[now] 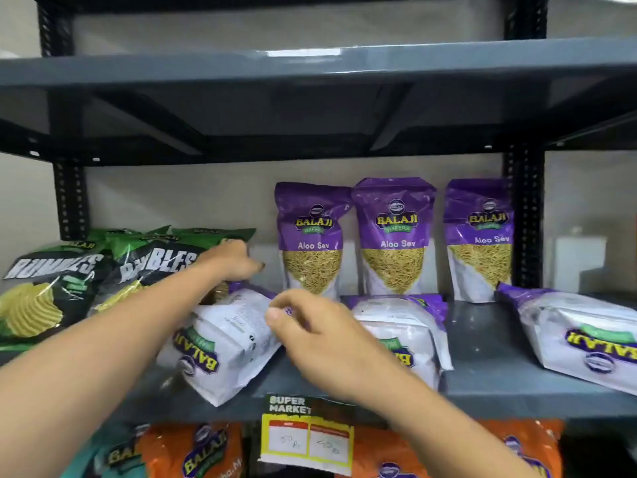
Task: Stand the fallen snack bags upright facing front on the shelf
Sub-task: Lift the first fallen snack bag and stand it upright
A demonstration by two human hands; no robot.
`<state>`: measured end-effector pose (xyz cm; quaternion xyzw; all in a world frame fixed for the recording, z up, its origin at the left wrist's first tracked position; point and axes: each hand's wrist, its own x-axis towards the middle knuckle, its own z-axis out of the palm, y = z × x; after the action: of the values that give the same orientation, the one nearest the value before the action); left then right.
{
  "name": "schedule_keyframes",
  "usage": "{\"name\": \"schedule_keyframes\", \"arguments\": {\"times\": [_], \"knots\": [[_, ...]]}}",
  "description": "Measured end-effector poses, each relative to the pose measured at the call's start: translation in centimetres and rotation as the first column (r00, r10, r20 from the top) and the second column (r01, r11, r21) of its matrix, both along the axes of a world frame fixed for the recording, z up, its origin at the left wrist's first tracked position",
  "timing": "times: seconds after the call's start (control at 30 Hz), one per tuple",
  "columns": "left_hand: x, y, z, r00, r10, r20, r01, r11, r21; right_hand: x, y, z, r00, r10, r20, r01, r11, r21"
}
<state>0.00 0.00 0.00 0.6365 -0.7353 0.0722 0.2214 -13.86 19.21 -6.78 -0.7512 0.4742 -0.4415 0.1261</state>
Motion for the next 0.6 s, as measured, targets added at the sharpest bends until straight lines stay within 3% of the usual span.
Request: {"name": "schedule_keyframes", "arguments": {"times": [0.07,0.13,0.27,0.33,0.43,0.5,0.6], "knots": [[0.6,0.2,-0.8,0.999,0.039,0.031,-0.044,0.978,0.203,2.1,-2.0,-0.3,0.971,-0.123,-0.203,0.145,0.984,0.099],[0.7,0.9,-1.6,0.999,-0.006,0.032,-0.007,0.919,0.394,3.7,-3.6,-1.1,0.936,-0.205,-0.285,0.259,0.951,0.168],[0.9,0.5,-1.7,0.998,0.019,-0.062,0.019,0.832,0.554,5.2,-5.9,-2.4,0.971,-0.187,-0.151,0.224,0.932,0.286],[1.1,0.2,-1.7,0.988,0.066,-0.138,0.019,0.843,0.538,5.2,-6.3,-2.5,0.984,-0.172,-0.037,0.175,0.940,0.294],[1.4,-0.6,-1.4,0.978,0.051,-0.201,0.036,0.913,0.407,5.4,-6.4,-2.4,0.983,-0.153,0.100,0.125,0.961,0.245],[1.5,-1.0,-1.1,0.946,0.008,-0.325,0.095,0.949,0.302,5.4,-6.4,-2.2,0.977,-0.153,0.147,0.122,0.972,0.203],[1.8,-1.3,-0.4,0.748,-0.137,-0.650,0.227,0.972,0.057,5.1,-7.0,-1.8,0.969,-0.196,0.149,0.177,0.975,0.135]]}}
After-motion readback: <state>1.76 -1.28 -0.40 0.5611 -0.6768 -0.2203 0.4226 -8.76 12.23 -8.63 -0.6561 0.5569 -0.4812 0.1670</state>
